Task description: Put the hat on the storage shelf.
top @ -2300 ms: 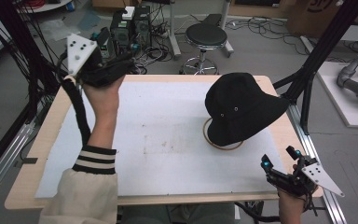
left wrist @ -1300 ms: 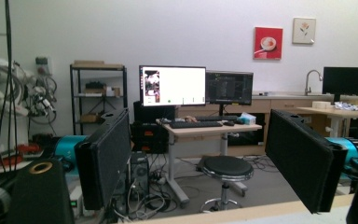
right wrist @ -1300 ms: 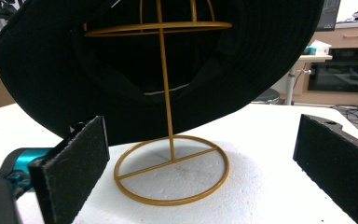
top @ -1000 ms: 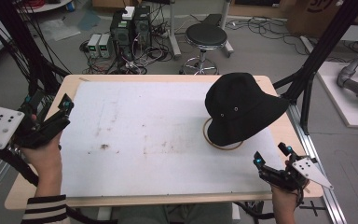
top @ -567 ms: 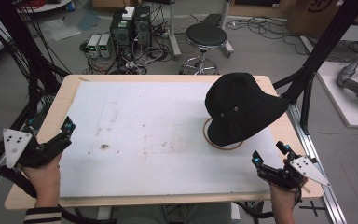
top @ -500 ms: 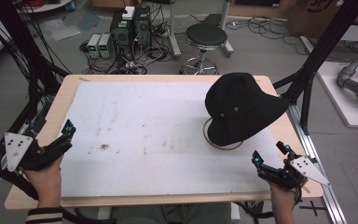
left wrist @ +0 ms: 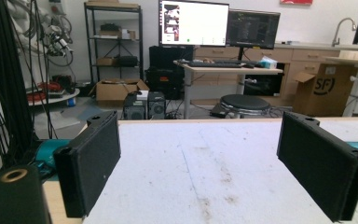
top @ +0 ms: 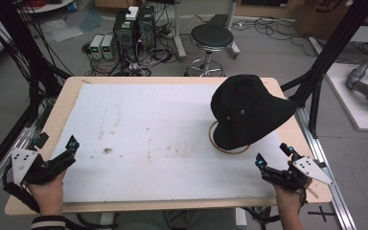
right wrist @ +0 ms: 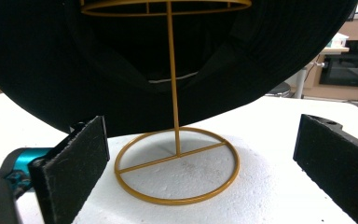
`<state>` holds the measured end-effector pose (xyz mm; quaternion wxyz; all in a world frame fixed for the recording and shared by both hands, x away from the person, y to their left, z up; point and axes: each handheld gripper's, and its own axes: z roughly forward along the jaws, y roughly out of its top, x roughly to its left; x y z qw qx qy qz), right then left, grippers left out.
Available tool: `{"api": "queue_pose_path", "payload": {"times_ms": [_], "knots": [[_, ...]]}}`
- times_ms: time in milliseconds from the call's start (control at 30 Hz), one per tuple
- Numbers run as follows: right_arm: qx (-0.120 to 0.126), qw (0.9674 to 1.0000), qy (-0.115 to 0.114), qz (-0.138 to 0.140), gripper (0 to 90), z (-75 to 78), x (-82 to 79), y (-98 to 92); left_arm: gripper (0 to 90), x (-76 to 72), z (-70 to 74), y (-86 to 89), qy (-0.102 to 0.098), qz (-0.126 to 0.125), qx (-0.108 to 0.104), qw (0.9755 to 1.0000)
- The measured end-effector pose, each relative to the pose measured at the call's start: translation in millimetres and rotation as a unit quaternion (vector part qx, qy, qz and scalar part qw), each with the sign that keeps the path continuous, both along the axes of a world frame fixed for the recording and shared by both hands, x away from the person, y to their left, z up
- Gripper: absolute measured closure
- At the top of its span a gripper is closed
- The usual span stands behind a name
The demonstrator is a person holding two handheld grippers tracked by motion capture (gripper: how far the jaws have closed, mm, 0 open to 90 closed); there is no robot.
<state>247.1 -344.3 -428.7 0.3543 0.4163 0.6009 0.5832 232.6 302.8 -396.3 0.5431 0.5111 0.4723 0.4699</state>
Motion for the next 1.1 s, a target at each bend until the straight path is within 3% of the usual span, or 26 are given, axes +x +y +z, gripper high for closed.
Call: {"api": "queue_pose_path", "payload": {"times_ms": [333, 633, 1100], "knots": [[0.004, 1.0000, -0.001, 0.004, 3.0, 0.7, 4.1, 4.2, 12.7, -7.0, -1.5, -0.4, 0.002, -0.010, 0.015, 0.9998], [0.000, 0.9999, -0.001, 0.011, 3.0, 1.1, 5.1, 7.6, 12.8, -8.5, -3.2, 2.5, 0.000, -0.011, -0.012, 0.9999], [0.004, 1.0000, -0.002, 0.002, 3.0, 1.6, -3.2, 0.9, 12.9, -5.0, -6.0, -2.3, -0.008, 0.000, -0.021, 0.9998]]}}
